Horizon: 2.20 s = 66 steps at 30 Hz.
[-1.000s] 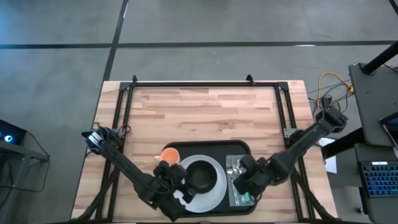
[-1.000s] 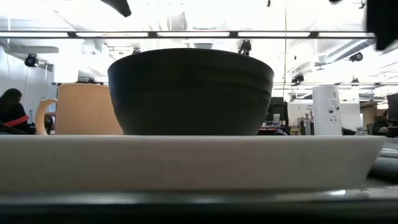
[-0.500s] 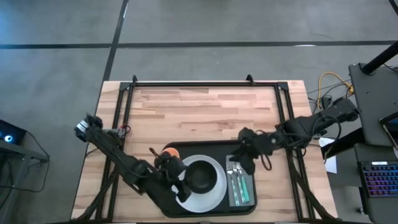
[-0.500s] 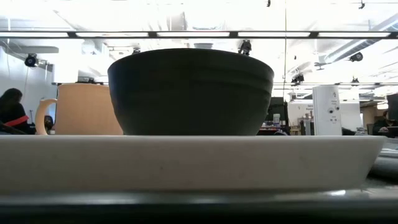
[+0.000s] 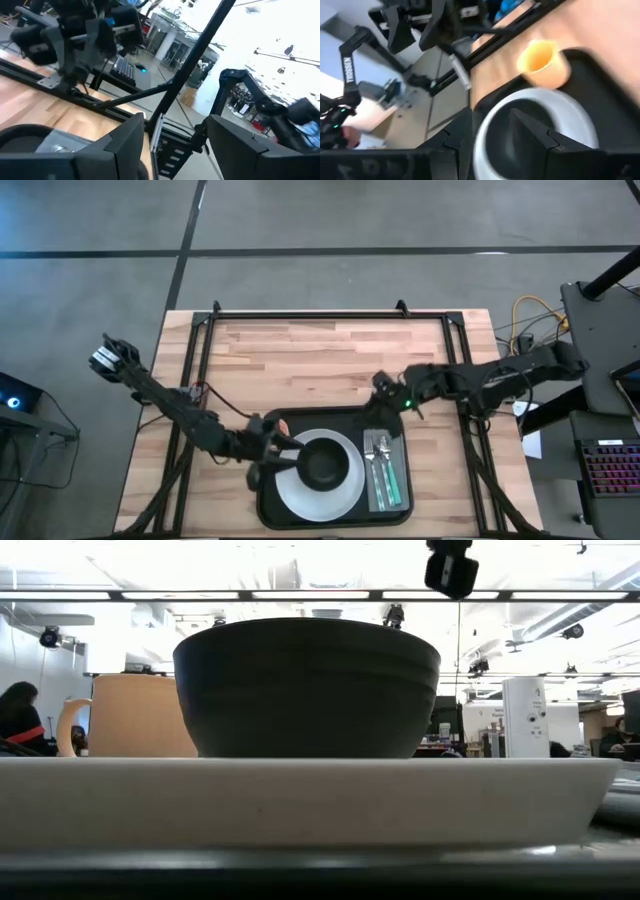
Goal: Set up tray
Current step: Return to home position
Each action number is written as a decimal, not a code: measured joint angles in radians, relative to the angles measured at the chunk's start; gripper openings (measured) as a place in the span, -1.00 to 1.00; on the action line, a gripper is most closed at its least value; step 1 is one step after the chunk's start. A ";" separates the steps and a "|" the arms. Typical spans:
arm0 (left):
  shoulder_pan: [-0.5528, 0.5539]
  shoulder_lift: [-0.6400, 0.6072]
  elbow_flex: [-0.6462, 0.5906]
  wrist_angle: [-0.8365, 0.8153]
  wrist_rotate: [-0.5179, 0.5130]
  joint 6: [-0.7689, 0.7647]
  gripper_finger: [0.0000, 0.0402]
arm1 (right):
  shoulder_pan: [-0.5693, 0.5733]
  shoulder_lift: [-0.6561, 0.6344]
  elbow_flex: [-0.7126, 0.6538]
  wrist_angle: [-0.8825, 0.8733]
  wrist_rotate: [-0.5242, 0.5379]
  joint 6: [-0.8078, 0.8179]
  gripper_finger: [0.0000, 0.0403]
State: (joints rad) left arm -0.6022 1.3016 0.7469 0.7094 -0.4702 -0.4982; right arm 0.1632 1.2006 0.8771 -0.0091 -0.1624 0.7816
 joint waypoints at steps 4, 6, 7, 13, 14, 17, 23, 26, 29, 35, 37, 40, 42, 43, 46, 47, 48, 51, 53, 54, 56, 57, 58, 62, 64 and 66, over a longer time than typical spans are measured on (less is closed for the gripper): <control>0.044 -0.098 -0.059 -0.020 0.005 0.005 -0.01 | -0.087 -0.101 -0.057 -0.053 -0.010 -0.076 -0.40; 0.078 -0.155 -0.079 -0.079 0.028 0.009 -0.01 | -0.142 -0.158 -0.087 -0.054 -0.045 -0.110 -0.39; 0.098 -0.184 -0.088 -0.109 0.048 0.008 -0.01 | -0.175 -0.184 -0.102 -0.060 -0.078 -0.122 -0.39; 0.210 -0.355 -0.160 -0.222 0.061 0.019 -0.01 | -0.361 -0.301 -0.165 -0.063 -0.205 -0.221 -0.41; 0.224 -0.382 -0.175 -0.221 0.061 0.023 -0.01 | -0.389 -0.316 -0.172 -0.063 -0.205 -0.235 -0.42; 0.240 -0.455 -0.221 -0.227 0.058 0.058 -0.01 | -0.454 -0.341 -0.176 -0.065 -0.204 -0.292 -0.44; 0.239 -0.581 -0.314 -0.224 0.045 0.104 -0.01 | -0.536 -0.362 -0.168 -0.066 -0.205 -0.399 -0.44; 0.239 -0.642 -0.372 -0.222 0.045 0.066 -0.01 | -0.581 -0.350 -0.169 -0.100 -0.204 -0.388 -0.43; 0.239 -0.702 -0.424 -0.219 0.053 0.043 -0.01 | -0.615 -0.332 -0.172 -0.125 -0.201 -0.333 -0.44; 0.252 -0.837 -0.490 -0.213 0.142 0.136 -0.01 | -0.649 -0.297 -0.171 0.011 -0.307 -0.398 -0.47; 0.252 -0.883 -0.511 -0.213 0.179 0.186 -0.01 | -0.680 -0.275 -0.171 0.068 -0.377 -0.412 -0.48; 0.251 -0.953 -0.552 -0.215 0.185 0.245 -0.01 | -0.735 -0.238 -0.171 0.115 -0.465 -0.400 -0.50; 0.251 -1.006 -0.581 -0.215 0.185 0.261 -0.01 | -0.760 -0.219 -0.171 0.122 -0.492 -0.391 -0.51; 0.251 -1.033 -0.598 -0.214 0.185 0.262 -0.01 | -0.769 -0.213 -0.171 0.121 -0.497 -0.391 -0.51; 0.252 -1.120 -0.647 -0.213 0.238 0.261 -0.01 | -0.793 -0.210 -0.171 0.121 -0.501 -0.388 -0.51; 0.251 -1.150 -0.667 -0.221 0.273 0.260 -0.01 | -0.802 -0.212 -0.171 0.124 -0.501 -0.385 -0.51; 0.251 -1.180 -0.684 -0.222 0.304 0.251 -0.01 | -0.811 -0.216 -0.171 0.125 -0.500 -0.384 -0.50; 0.251 -1.271 -0.734 -0.214 0.355 0.228 -0.01 | -0.837 -0.235 -0.172 0.126 -0.497 -0.385 -0.49; 0.254 -1.297 -0.730 -0.285 0.359 0.218 -0.01 | -0.849 -0.251 -0.172 0.129 -0.496 -0.385 -0.48; 0.261 -1.293 -0.726 -0.328 0.358 0.209 -0.01 | -0.852 -0.260 -0.172 0.129 -0.496 -0.385 -0.48; 0.278 -1.290 -0.704 -0.361 0.358 0.188 -0.01 | -0.852 -0.274 -0.173 0.128 -0.495 -0.384 -0.49; 0.288 -1.283 -0.701 -0.369 0.357 0.178 -0.01 | -0.852 -0.280 -0.174 0.129 -0.495 -0.383 -0.50; 0.302 -1.277 -0.701 -0.377 0.357 0.174 -0.01 | -0.852 -0.286 -0.174 0.128 -0.495 -0.382 -0.51; 0.359 -1.273 -0.704 -0.385 0.360 0.175 -0.01 | -0.853 -0.307 -0.183 0.129 -0.502 -0.382 -0.53; 0.396 -1.269 -0.705 -0.384 0.368 0.174 -0.01 | -0.857 -0.320 -0.193 0.128 -0.518 -0.387 -0.54; 0.428 -1.269 -0.706 -0.386 0.398 0.174 -0.01 | -0.866 -0.339 -0.209 0.130 -0.524 -0.388 -0.54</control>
State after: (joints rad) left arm -0.1745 0.0322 0.0406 0.3237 -0.0722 -0.3241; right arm -0.7028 0.8615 0.6677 0.1213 -0.6862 0.3934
